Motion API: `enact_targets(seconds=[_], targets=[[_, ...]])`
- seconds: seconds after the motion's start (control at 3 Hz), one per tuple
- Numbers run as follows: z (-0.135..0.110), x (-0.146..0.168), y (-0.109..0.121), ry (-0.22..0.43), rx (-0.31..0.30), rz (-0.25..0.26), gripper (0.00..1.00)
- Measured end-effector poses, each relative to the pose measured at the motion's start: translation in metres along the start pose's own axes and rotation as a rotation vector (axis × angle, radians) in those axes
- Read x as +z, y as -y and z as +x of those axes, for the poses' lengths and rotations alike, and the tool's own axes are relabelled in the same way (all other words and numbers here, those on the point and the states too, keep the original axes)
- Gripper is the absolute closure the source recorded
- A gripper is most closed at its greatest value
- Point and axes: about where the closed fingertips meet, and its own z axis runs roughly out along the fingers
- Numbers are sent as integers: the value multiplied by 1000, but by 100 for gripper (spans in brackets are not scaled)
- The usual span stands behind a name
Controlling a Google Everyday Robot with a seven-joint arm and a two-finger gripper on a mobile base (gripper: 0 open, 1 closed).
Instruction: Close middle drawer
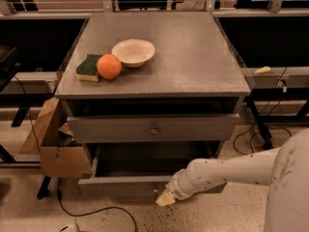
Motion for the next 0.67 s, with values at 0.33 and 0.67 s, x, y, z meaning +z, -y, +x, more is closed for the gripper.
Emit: enact_targets(seconds=[0.33,0.67], targets=[[3,-1,-5,0,0,0,1],[5,-1,-10,0,0,0,0]])
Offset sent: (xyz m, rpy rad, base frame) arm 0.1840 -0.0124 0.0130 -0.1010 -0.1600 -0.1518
